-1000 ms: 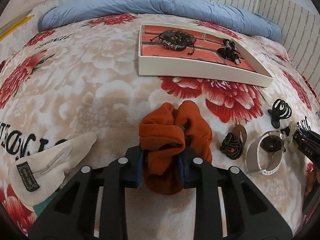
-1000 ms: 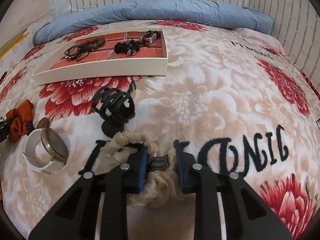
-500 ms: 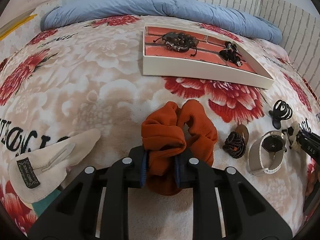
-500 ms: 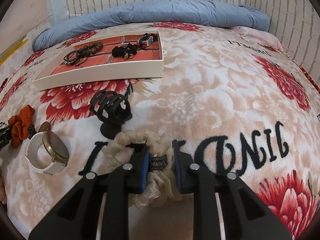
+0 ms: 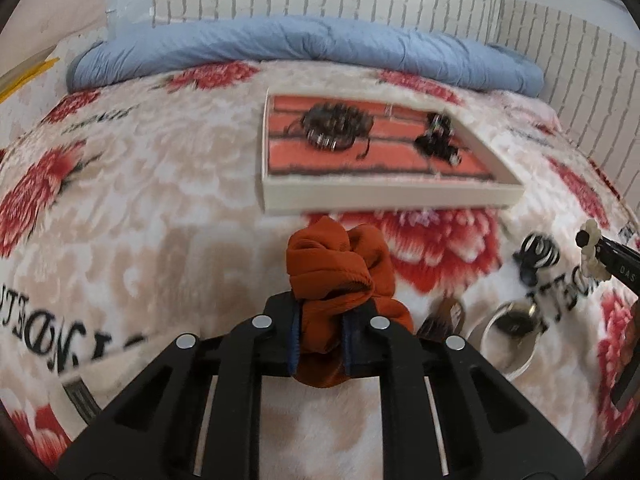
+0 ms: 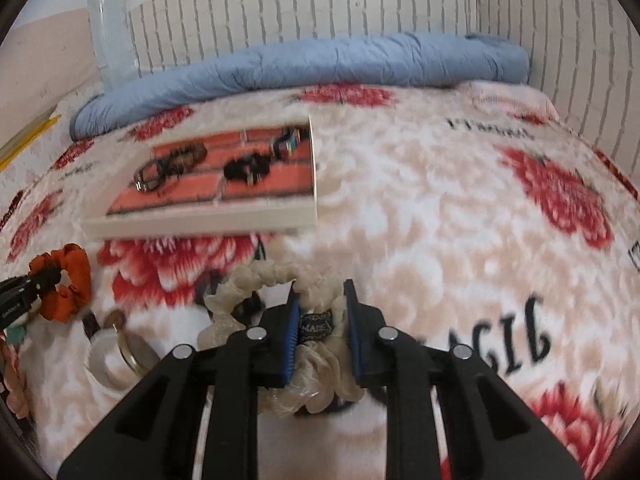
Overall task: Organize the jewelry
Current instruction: 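Carry the cream scrunchie in right gripper while left gripper carries the orange scrunchie into the tray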
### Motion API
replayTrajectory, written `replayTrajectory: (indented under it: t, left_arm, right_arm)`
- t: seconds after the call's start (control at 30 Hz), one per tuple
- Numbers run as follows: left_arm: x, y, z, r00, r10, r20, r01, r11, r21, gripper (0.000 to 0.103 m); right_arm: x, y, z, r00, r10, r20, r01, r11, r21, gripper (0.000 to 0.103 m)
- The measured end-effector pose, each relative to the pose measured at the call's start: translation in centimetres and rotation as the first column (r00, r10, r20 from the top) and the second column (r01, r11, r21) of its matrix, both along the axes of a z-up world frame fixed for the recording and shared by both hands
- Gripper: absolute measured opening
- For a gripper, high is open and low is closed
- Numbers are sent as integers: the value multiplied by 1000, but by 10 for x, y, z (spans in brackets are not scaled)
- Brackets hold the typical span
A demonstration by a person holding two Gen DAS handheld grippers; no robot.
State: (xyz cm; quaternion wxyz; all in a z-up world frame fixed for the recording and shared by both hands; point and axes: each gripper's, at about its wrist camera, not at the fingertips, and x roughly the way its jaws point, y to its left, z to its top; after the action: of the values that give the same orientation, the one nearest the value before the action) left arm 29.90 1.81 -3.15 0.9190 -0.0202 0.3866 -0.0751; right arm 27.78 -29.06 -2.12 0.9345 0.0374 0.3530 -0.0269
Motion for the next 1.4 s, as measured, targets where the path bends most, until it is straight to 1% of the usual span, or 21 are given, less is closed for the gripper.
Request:
replayTrajectory:
  t: [0.13,0.23,0.37,0.43,0.57,0.67,0.73,0.8,0.83,0.9,1.0,1.07,1.2,1.27,1.33,1.4]
  left_arm:
    - [15,-6,22,999,-12,43,12,1000,-10,13]
    - [34,-8,38,998,-8,68,10,1000,-24,13]
    - [72,-14,54,997,-1,76,5,998,-62,13]
    - [89,-19,55,997,-1,76,5,998,-56,13]
    - [128,-28,47,999,1,47,1,1000,-31,13]
    - [159,-29,33,1000,18,8,-18,1000,-17,13]
    - [176,-28,21,999,30,-20,-30,1000,-8,13]
    - [191,-25,10,998,47,-48,-48,999,-4,13]
    - [197,-23,5,997,54,-59,-55,999,-2,13]
    - [206,-23,0,996,63,-62,-63,998,14,14]
    - [218,-23,-5,995,71,-65,-68,997,42,14]
    - [225,-23,-9,995,76,-71,-72,996,50,14]
    - [229,-26,-14,994,81,-71,-75,994,76,15]
    - [229,-25,-16,994,84,-69,-78,993,83,17]
    - [228,-27,-17,995,82,-63,-75,991,107,20]
    - [228,-28,-17,995,81,-64,-74,990,117,24]
  right_arm:
    - [24,4,23,999,19,33,-19,1000,10,21]
    - [48,11,32,998,38,41,-39,999,18,21]
    - [85,25,38,998,50,44,-50,999,5,21]
    - [108,32,39,998,60,36,-61,998,7,21]
    - [151,45,34,998,63,9,-63,998,-29,21]
    - [182,47,26,997,65,-31,-66,998,-22,21]
    - [203,48,21,996,63,-58,-65,997,-43,21]
    - [220,48,15,995,58,-81,-63,996,-55,21]
    - [229,46,10,994,54,-98,-59,997,-47,21]
    - [240,44,4,992,40,-116,-45,998,-41,21]
    - [252,47,-4,991,34,-129,-44,996,-75,21]
    - [257,47,-8,990,29,-137,-40,996,-79,21]
    - [264,48,-21,985,31,-169,-48,994,-101,22]
    - [262,50,-22,987,40,-154,-57,992,-110,24]
    - [262,50,-22,987,47,-153,-64,992,-110,26]
    - [260,52,-22,987,52,-154,-71,990,-125,39]
